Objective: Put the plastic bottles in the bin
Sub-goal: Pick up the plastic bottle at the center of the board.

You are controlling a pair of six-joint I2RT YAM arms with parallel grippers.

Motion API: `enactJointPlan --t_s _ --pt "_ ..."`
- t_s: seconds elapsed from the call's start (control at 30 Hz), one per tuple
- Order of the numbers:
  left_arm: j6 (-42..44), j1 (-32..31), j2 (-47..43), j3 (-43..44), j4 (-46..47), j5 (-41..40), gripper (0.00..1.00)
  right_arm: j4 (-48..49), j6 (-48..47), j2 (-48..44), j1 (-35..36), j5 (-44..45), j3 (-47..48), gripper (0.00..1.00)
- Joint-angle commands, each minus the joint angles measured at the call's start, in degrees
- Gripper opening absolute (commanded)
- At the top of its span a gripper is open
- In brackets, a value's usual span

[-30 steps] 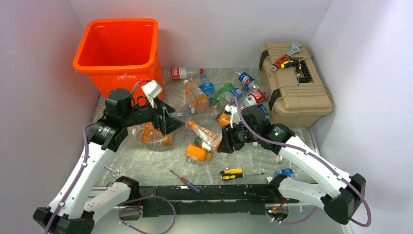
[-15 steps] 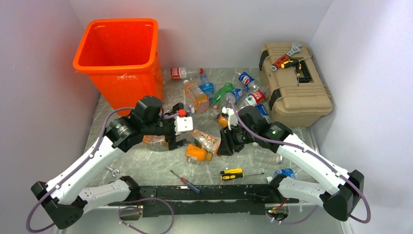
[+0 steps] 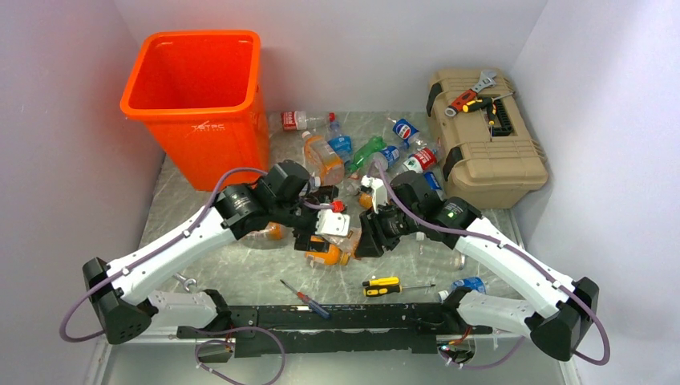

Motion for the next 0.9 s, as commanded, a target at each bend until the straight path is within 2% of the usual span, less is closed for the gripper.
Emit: enactJointPlan --t_s 0.0,0.17,0.37,0.47,0.53,0.63,0.67,0.7,0.87 --pt "0.75 -1.14 0.69 2.54 -1.56 0.50 0.93 0.84 -0.90 -0.80 0.22 -2.11 3.01 0.40" --pt "0.27 -2.77 3.13 2.50 -3.36 -0.31 0.87 1.29 -0.93 -0.81 0.30 -3.09 3.68 0.40" --pt "-2.21 -3.99 5.36 2.83 -2.88 -2.67 0.67 1.47 -1.10 -0.72 0.30 -4.08 4.87 0.41" --pt "-2.80 -4.19 5.46 2.84 -2.15 -3.45 0.58 0.88 -1.38 -0.74 0.30 -4.02 5.34 0.44" --pt "-3.17 -4.28 5.20 2.68 -1.39 -4.27 0.50 0.56 -1.45 -1.01 0.30 -3.88 5.69 0.53" --pt "-4.03 -4.29 4.84 2.69 -0.37 -4.77 0.43 0.56 -0.77 -1.86 0.33 -2.63 6.38 0.81" --pt "-4.49 -4.28 4.76 2.97 -0.22 -4.50 0.41 1.09 -0.28 -2.46 0.31 -2.53 6.53 0.94" --pt "-4.92 -4.28 4.67 3.61 -0.36 -3.75 0.40 1.61 0.37 -3.14 0.35 -2.40 6.66 0.99" --pt "-9.64 -4.26 2.32 5.53 1.52 -1.62 0.38 2.23 2.43 -6.11 0.26 -0.94 9.14 1.00"
